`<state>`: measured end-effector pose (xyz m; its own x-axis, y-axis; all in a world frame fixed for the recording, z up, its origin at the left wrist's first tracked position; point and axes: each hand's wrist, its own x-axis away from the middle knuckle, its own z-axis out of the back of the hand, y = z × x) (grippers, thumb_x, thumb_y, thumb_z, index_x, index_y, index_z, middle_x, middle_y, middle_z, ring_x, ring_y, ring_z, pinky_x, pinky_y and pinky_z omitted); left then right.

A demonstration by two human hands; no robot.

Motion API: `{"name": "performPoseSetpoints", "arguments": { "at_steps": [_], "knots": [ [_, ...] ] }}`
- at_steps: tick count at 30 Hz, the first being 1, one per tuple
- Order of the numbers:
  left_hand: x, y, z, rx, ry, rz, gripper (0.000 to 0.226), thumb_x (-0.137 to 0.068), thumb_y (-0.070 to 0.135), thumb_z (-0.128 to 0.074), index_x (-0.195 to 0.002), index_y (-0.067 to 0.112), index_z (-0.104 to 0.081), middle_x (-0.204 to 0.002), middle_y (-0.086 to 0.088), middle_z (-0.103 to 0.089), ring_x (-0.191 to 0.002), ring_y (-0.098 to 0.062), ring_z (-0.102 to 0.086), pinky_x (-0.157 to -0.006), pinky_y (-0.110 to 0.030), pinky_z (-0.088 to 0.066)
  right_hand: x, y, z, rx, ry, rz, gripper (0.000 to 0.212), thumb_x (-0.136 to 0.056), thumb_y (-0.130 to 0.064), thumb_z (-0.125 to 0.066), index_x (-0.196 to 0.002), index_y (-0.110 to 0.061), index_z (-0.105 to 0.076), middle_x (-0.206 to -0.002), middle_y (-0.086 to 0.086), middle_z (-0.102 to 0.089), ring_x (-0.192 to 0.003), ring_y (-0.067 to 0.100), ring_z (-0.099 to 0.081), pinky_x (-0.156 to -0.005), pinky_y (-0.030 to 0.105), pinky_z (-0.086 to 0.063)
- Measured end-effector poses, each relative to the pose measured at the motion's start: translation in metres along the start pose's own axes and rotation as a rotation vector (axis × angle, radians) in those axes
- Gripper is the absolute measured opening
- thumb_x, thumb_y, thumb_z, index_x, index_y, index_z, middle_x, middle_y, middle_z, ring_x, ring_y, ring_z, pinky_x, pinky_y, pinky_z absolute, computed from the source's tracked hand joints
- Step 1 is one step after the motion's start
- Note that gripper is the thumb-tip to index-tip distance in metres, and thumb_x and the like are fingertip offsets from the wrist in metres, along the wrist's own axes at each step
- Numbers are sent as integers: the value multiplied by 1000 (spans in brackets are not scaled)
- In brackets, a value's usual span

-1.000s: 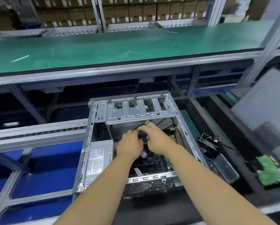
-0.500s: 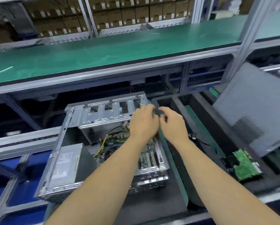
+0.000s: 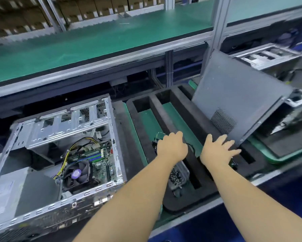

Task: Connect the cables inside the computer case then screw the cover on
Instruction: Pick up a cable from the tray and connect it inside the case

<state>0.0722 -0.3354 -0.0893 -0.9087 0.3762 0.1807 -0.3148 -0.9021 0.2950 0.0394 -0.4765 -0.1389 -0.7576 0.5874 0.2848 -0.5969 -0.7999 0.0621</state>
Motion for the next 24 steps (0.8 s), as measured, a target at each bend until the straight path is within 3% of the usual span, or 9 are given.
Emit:
{"name": "performPoseSetpoints", "arguments": {
  "at_steps": [2,5,8,11,14,16,18,20,24],
  "knots": [
    [1,8,-11,20,-23,9,24,-94,24,-42,-114,14,-48,-115,-11,-57,-103,-35,-54,-81,-43,-42,-3,11,-2,-18,-38,-20,77,-97,-28,-48,-160,-22,-3,-161,31,-5,-139,55,-26,-108,68,-29],
    [4,13,-22,65,-54,21,27,-93,24,-42,-118,15,-48,-115,-10,-57,-103,-35,-54,-81,-43,-42,-2,19,0,-75,-9,-30,72,-92,-22,-56,-154,-16,-18,-145,27,-40,-127,45,-44,-101,53,-43],
    [8,11,-24,96,-62,45,28,-93,24,-41,-119,15,-48,-115,-8,-58,-103,-35,-54,-87,-46,-44,0,15,5,-269,-23,-23,42,-87,-14,-63,-125,-8,-47,-128,19,-58,-122,40,-49,-95,46,-47],
    [8,7,-21,167,-61,83,29,-92,24,-41,-119,17,-49,-115,-5,-60,-102,-33,-56,-89,-46,-47,9,5,18,-374,-67,14,22,-87,-9,-64,-107,-7,-56,-120,18,-59,-121,39,-47,-93,46,-51],
    [9,2,-10,244,5,104,21,-93,26,-41,-111,18,-50,-106,-2,-61,-94,-30,-58,-83,-43,-50,24,-8,39,-328,64,91,15,-88,-9,-62,-101,-12,-56,-117,13,-59,-119,35,-44,-85,42,-49],
    [9,0,1,353,81,136,26,-99,36,-35,-101,17,-52,-101,-3,-62,-93,-31,-59,-81,-42,-50,37,-27,61,-241,301,149,12,-88,-14,-63,-101,-16,-62,-112,8,-59,-113,33,-46,-84,42,-44],
    [10,0,23,736,129,237,52,-102,53,-22,-101,16,-59,-105,-7,-67,-95,-29,-62,-83,-40,-50,53,-52,85,-247,583,232,10,-87,-17,-66,-97,-17,-66,-105,5,-59,-103,31,-48,-79,40,-36],
    [10,-9,54,1354,158,364,70,-99,67,-16,-120,18,-61,-108,-12,-71,-87,-23,-68,-76,-35,-53,70,-77,105,-397,797,361,20,-80,-10,-70,-99,-17,-70,-98,5,-60,-96,31,-49,-75,39,-29],
    [26,-85,118,2275,321,300,83,-90,80,-22,-145,21,-42,-129,-26,-53,-99,-38,-62,-71,-46,-55,95,-115,121,-781,1052,777,42,-67,11,-64,-100,-12,-75,-90,3,-65,-90,31,-58,-82,42,-35]
  ]
}}
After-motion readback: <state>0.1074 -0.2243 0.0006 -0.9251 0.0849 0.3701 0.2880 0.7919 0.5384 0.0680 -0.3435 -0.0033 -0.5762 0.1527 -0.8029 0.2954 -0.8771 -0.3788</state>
